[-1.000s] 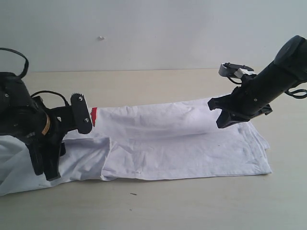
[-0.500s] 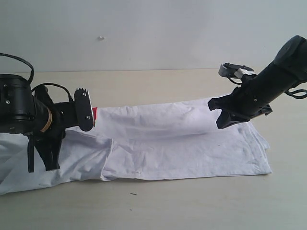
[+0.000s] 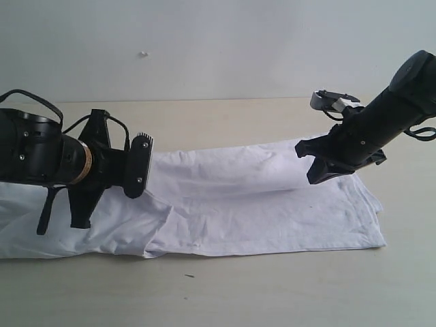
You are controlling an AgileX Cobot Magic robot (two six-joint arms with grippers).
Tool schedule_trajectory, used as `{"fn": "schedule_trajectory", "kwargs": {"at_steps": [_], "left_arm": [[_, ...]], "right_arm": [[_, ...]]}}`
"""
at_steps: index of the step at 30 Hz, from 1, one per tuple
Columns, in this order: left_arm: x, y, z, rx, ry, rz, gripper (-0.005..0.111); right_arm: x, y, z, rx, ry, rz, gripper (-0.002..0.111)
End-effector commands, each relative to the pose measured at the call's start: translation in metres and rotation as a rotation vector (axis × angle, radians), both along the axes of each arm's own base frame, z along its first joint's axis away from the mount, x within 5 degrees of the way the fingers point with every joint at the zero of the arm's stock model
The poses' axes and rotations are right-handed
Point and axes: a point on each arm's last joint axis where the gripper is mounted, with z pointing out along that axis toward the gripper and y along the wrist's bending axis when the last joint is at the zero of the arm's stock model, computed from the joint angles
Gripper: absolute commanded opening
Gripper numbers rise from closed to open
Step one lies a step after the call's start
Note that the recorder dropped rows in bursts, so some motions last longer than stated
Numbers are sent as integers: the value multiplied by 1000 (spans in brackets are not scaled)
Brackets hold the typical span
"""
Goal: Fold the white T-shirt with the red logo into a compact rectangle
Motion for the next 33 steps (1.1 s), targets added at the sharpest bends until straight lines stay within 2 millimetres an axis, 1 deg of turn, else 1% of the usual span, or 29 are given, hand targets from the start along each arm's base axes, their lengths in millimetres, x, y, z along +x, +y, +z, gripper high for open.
{"fn": "schedule_trajectory", "kwargs": {"at_steps": [1,4,6,8,11,14,17,21,23,24,25,27,30,32,33], "left_arm": [[7,-1,-3,6,-11,32,6],[17,5,0,29,-51,162,16],[23,10,0,53,-75,243,21],[26,14,-2,72,-79,287,21],[26,13,-7,38,-64,305,21],[26,9,-9,11,-55,286,22],[30,11,-4,-4,-111,328,27],[37,19,11,-113,-233,557,36],[34,20,19,-162,-230,602,32],[32,19,22,-206,-211,620,26],[31,18,28,-246,-200,631,21],[25,15,38,-342,-156,659,1],[15,10,52,-467,-57,695,0],[7,6,54,-521,42,715,0],[2,4,51,-523,110,716,0]], "right_arm": [[0,1,6,-2,-16,14,0],[0,1,6,-2,-16,14,0],[0,1,6,-2,-16,14,0],[0,1,6,-1,-14,15,0],[0,1,6,0,-13,16,0],[0,1,6,1,-13,14,0],[0,1,6,0,-16,13,0],[0,1,6,0,-16,13,0],[0,1,6,0,-16,13,0],[0,1,6,0,-16,13,0],[0,1,6,0,-16,13,0],[0,1,6,0,-16,13,0],[1,1,6,-1,-17,12,0],[1,0,6,-4,-22,9,0],[1,0,6,-4,-22,9,0]]}}
